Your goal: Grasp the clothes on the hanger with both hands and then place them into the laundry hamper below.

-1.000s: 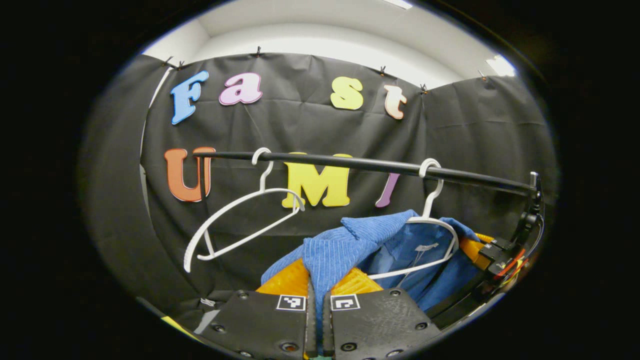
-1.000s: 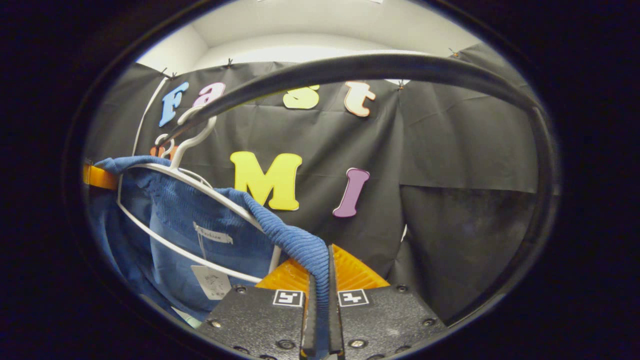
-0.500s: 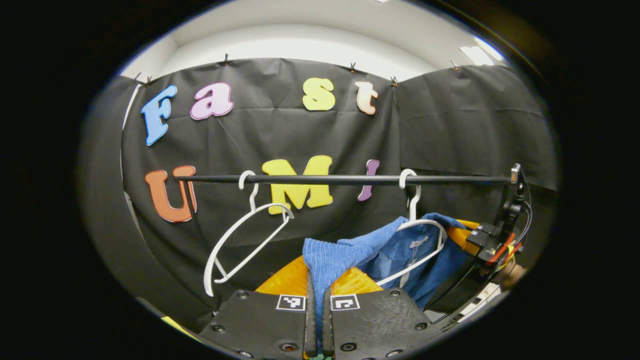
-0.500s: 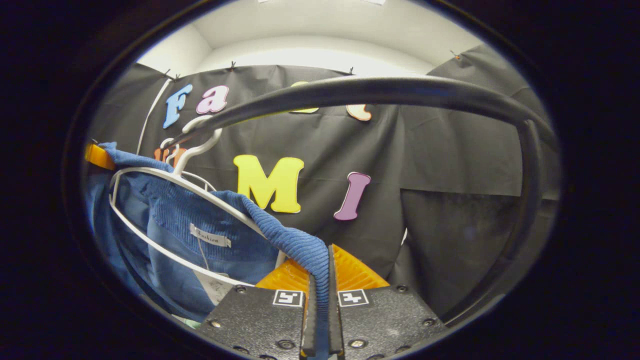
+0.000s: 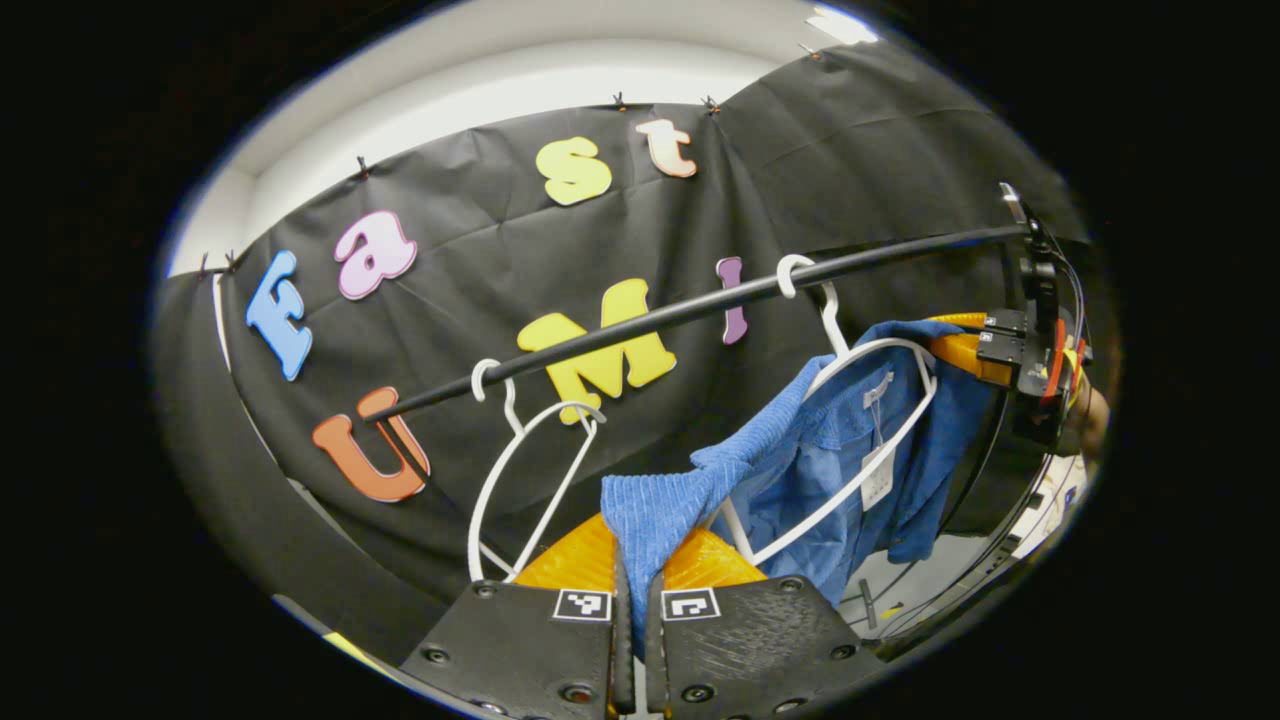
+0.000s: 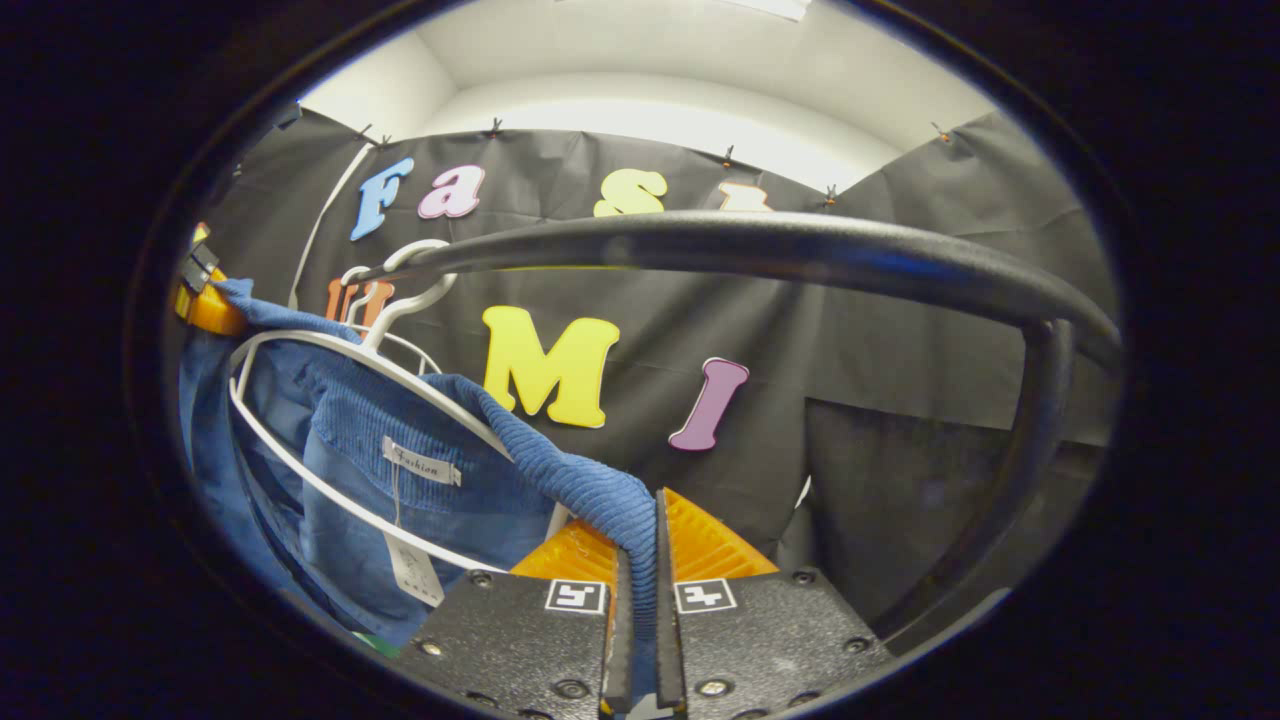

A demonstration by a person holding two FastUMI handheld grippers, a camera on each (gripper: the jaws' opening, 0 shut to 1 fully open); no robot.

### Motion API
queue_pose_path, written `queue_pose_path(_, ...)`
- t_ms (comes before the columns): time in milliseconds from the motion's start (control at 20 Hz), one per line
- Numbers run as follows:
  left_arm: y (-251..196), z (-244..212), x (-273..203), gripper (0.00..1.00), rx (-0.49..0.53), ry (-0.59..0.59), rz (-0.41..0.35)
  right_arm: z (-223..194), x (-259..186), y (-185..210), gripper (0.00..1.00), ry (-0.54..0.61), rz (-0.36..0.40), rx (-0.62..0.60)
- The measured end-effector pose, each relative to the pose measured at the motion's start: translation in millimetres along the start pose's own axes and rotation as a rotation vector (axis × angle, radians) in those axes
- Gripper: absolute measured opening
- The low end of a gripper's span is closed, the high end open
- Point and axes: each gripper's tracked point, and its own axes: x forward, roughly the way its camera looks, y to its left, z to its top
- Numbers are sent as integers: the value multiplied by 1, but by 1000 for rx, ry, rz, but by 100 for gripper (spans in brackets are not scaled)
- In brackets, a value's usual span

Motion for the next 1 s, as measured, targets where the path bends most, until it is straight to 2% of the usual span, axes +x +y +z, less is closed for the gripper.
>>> queue_pose_path(50,3,2,-1,7,38,0,0,0,-2,0,13,6,13,-3)
queue_pose_path(100,5,3,-2,5,83,9,0,-1,-3,0,13,15,25,-19)
queue_pose_path(200,8,3,-3,5,158,17,-11,-2,-6,0,11,23,44,-52)
queue_pose_path(250,9,4,-2,7,178,23,-20,-2,-8,2,13,25,58,-68)
queue_pose_path(300,9,6,-4,1,193,11,-40,-1,-10,3,10,26,71,-89)
queue_pose_path(350,9,7,1,7,180,19,-66,-1,-10,1,10,26,79,-100)
queue_pose_path(400,13,7,-4,3,168,22,-74,0,-13,2,13,29,93,-93)
queue_pose_path(450,15,8,-2,2,161,25,-81,-2,-15,2,10,38,109,-86)
queue_pose_path(500,16,8,-4,6,174,33,-89,-1,-16,2,9,39,124,-91)
queue_pose_path(550,14,7,-3,6,186,39,-107,0,-15,1,9,42,131,-90)
queue_pose_path(650,22,5,2,4,212,58,-89,-1,-16,0,13,53,147,-56)
queue_pose_path(700,24,7,4,4,229,60,-70,-2,-16,2,9,53,153,-68)
queue_pose_path(800,24,3,7,4,304,46,-63,-2,-18,2,8,49,153,-79)
queue_pose_path(950,30,-3,11,4,440,9,-42,-3,-17,1,7,62,174,-8)
queue_pose_path(1000,31,-7,14,4,444,6,-50,-2,-18,0,7,59,177,2)
